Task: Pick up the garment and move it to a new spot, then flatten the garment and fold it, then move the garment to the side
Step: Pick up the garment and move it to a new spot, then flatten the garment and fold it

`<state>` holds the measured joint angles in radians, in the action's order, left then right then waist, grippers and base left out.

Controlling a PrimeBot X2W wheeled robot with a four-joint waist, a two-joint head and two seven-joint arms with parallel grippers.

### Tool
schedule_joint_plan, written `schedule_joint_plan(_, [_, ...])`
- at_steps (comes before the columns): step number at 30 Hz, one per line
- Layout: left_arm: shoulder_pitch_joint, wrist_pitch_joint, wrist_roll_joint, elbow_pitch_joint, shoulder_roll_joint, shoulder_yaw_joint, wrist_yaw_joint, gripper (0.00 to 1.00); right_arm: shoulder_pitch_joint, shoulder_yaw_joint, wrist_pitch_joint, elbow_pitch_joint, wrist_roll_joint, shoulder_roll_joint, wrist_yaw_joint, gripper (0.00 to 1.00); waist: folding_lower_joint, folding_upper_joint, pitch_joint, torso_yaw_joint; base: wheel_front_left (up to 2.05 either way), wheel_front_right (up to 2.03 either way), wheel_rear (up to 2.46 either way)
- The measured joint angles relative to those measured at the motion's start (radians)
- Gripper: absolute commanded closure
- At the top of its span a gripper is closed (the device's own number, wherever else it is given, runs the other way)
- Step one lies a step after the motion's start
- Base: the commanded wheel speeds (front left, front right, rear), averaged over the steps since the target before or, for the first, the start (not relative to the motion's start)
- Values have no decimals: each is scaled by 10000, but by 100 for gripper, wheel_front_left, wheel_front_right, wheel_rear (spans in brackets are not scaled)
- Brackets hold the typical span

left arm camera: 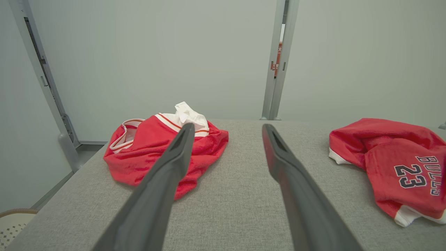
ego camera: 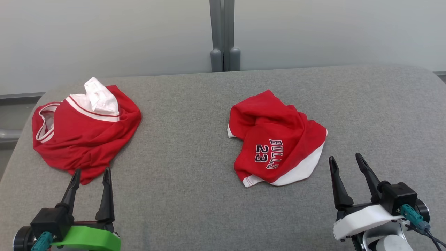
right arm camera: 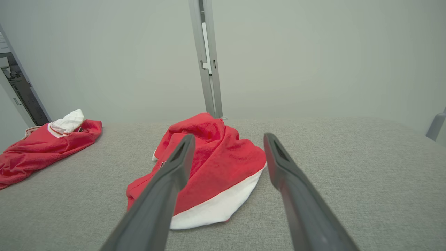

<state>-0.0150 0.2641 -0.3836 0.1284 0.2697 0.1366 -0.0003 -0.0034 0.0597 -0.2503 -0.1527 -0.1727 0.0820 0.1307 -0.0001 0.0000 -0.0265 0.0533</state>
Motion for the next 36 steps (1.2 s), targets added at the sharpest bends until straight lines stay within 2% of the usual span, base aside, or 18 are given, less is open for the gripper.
schedule_joint_plan(16, [-104,0,554,163,-433,-514,-430,0,180,-33,157,128,-12,-12,0,0,0,0,66,-25,0,0,0])
schedule_joint_plan(36, [-100,0,941,439,-777,-932,-721,0,187,-4,188,123,0,-38,-2,0,0,0,-30,-39,0,0,0])
